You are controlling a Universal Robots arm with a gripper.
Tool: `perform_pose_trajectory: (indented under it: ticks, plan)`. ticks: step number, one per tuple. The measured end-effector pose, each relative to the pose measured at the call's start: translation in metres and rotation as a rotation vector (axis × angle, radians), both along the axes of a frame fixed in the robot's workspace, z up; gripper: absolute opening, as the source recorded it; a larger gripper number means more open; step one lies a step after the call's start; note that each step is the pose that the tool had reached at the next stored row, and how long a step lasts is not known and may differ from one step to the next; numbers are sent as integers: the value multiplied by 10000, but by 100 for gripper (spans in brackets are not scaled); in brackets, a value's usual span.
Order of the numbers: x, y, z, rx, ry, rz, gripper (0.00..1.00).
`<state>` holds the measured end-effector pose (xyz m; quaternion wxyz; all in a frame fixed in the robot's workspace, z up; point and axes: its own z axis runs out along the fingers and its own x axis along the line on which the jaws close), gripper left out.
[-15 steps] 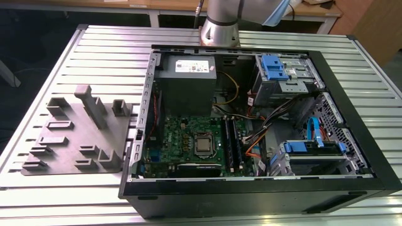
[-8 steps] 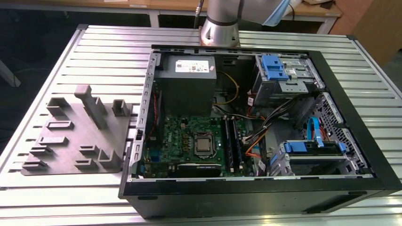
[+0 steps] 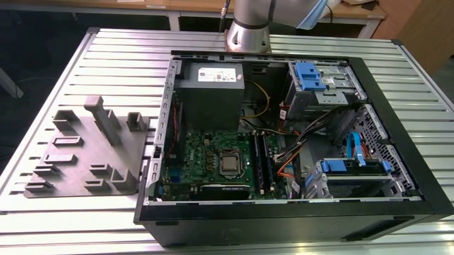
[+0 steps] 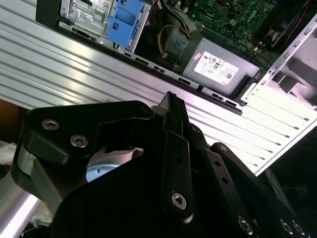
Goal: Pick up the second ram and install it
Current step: 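Press down the second ram until it locks into place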
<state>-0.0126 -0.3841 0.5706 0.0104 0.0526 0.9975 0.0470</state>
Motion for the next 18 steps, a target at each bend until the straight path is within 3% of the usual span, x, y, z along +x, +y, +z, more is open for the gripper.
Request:
perform_pose_trajectory:
  ticks: [8, 18]
  plan:
    - [0, -37, -47, -2, 1, -1, 7]
    - [0, -51, -174, 3, 0, -1, 7]
